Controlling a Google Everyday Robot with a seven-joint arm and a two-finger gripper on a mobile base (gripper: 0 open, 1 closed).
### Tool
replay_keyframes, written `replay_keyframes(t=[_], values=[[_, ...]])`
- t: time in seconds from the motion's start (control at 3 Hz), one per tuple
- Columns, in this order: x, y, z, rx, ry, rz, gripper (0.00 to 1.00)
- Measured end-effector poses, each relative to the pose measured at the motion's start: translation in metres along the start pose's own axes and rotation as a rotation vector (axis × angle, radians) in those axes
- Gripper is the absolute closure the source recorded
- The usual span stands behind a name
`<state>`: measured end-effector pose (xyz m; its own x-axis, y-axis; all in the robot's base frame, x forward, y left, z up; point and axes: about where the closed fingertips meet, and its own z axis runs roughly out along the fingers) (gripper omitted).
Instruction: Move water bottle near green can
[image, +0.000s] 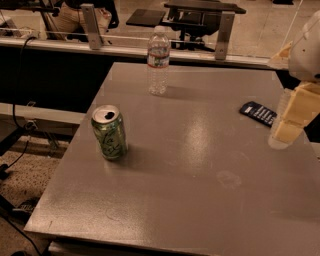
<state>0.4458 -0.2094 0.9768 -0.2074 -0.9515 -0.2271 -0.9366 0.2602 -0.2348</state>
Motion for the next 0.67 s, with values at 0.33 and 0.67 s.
replay_keyframes(t=[0.33,0.67], values=[[-0.029,-0.015,0.016,0.005,-0.042,-0.025,0.0],[-0.054,-0.036,0.037,0.028,-0.109,-0.008,0.0]])
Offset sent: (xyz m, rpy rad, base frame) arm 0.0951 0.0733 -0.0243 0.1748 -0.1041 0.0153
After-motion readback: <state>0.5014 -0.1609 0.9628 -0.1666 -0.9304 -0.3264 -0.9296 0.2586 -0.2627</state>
